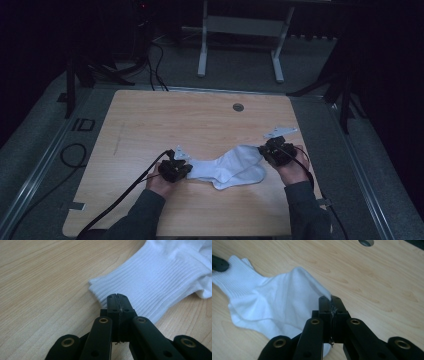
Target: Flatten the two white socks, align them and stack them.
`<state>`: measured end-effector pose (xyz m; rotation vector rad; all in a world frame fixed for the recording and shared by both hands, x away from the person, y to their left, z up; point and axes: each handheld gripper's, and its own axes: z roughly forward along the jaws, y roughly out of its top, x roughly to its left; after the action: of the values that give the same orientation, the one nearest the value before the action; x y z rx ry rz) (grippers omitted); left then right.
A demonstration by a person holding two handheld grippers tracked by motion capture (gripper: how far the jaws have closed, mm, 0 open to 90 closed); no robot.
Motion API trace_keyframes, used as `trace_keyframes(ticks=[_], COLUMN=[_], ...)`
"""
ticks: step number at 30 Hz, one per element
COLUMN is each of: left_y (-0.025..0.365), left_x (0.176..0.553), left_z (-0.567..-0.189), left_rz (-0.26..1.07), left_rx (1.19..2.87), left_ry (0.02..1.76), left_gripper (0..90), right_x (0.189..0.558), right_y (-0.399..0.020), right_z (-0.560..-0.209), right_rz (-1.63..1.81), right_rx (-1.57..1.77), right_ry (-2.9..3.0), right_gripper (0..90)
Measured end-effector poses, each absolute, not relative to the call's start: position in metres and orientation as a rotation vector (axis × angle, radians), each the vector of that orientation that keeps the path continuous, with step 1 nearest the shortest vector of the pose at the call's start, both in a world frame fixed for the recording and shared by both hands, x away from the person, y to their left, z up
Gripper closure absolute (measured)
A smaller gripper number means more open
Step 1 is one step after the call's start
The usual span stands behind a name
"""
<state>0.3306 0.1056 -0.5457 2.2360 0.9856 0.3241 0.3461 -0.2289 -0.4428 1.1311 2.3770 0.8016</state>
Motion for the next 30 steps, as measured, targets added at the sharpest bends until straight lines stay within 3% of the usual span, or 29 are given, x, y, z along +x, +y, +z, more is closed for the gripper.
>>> trace_keyframes(ticks=[8,17,18,24,28,30], left_y=[0.106,0.106,0.106,0.106,0.106,0.106], left_x=[0.33,0.331,0.331,0.331,0.331,0.331], left_z=[-0.546,-0.546,-0.546,-0.546,-0.546,-0.546], left_rz=[0.326,0.327,0.327,0.328,0.329,0.331], left_rx=[2.236,2.238,2.238,2.233,2.232,2.232], left_ry=[0.988,0.984,0.984,0.986,0.986,0.986], left_gripper=[90.0,90.0,90.0,90.0,90.0,89.9], right_x=[0.344,0.344,0.344,0.338,0.33,0.319], right_y=[-0.238,-0.246,-0.247,-0.249,-0.24,-0.222], right_z=[-0.462,-0.515,-0.519,-0.502,-0.489,-0.49], right_rz=[0.735,0.646,0.643,0.738,0.816,0.894], right_rx=[1.218,1.328,1.335,1.279,1.207,1.135], right_ry=[2.396,2.475,2.48,2.416,2.419,2.473], right_gripper=[88.3,87.5,80.3,68.3,68.3,73.1])
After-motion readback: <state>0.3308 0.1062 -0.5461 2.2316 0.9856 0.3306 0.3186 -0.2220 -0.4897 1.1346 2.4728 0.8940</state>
